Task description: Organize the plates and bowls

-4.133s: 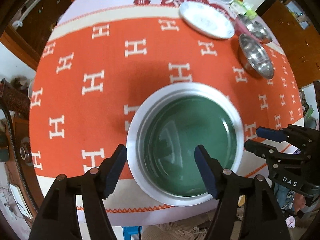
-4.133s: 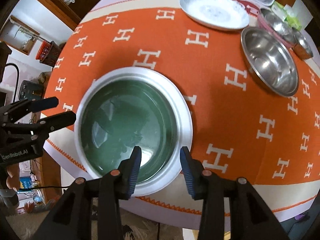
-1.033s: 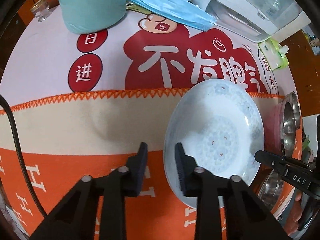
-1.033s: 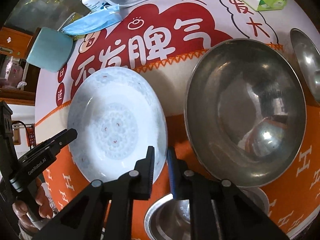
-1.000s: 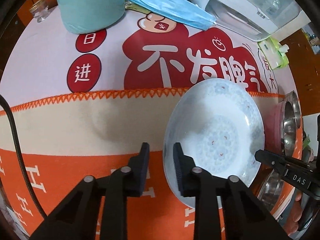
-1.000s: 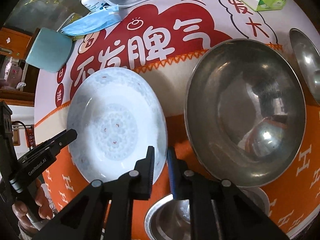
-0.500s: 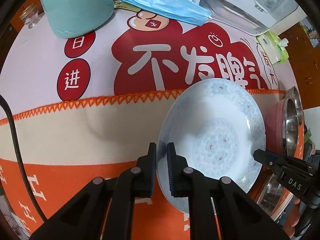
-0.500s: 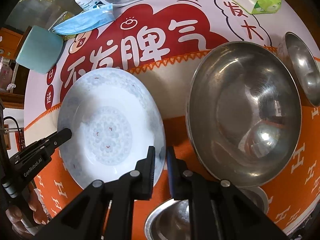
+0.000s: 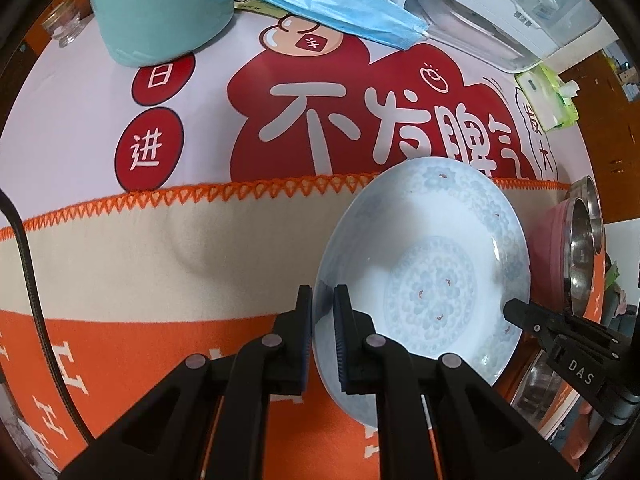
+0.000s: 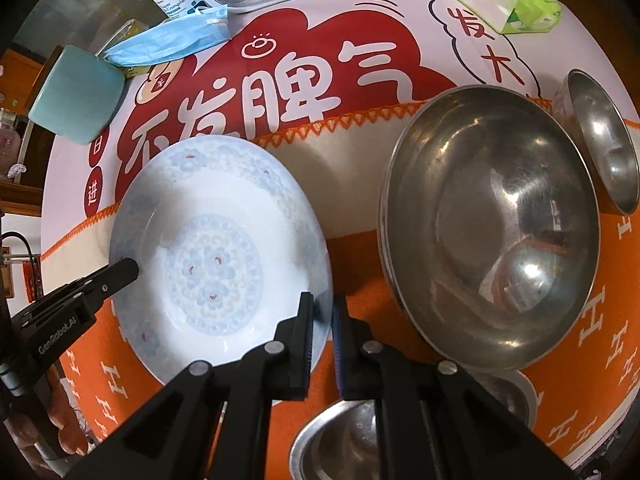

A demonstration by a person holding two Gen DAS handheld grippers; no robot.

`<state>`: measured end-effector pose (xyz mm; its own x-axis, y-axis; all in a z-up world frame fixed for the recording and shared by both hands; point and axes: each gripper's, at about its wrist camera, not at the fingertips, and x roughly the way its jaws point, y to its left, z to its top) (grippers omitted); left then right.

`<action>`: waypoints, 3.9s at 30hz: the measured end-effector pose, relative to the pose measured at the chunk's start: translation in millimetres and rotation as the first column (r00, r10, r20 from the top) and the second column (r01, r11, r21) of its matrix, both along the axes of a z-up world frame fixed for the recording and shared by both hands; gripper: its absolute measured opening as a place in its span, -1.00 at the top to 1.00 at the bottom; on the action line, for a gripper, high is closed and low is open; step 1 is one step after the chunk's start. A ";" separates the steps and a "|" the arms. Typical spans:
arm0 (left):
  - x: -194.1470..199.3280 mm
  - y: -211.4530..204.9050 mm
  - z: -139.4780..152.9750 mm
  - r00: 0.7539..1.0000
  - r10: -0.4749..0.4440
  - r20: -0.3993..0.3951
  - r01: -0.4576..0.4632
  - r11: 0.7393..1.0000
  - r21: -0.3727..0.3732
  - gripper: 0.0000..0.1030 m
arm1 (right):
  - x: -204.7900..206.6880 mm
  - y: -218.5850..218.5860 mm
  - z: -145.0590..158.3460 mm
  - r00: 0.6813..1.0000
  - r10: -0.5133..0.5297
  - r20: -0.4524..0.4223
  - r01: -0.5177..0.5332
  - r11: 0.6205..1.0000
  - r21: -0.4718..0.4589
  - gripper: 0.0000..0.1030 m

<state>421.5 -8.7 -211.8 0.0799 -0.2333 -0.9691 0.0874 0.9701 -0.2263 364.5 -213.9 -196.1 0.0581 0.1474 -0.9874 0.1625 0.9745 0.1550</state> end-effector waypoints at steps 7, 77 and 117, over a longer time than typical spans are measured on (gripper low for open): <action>-11.1 11.2 3.0 1.000 0.025 -0.017 -0.026 1.000 -0.007 0.85 | -6.8 0.7 4.2 1.000 0.020 -0.004 -0.019 0.999 0.040 0.86; -375.7 127.6 34.9 0.991 0.115 0.064 -0.122 0.986 0.109 0.85 | -311.4 114.1 19.8 0.956 0.282 0.077 -0.285 0.958 0.023 0.85; -369.1 117.1 41.6 0.989 -0.038 0.143 0.011 0.982 0.187 -0.28 | -310.0 132.3 25.4 0.930 0.334 0.156 -0.318 0.941 -0.115 0.40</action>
<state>52.5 108.5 -170.2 0.2198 -0.0549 -0.9740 0.1307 0.9911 -0.0264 54.4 -81.6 -170.7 0.1895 0.1014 -0.9766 -0.1879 0.9800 0.0653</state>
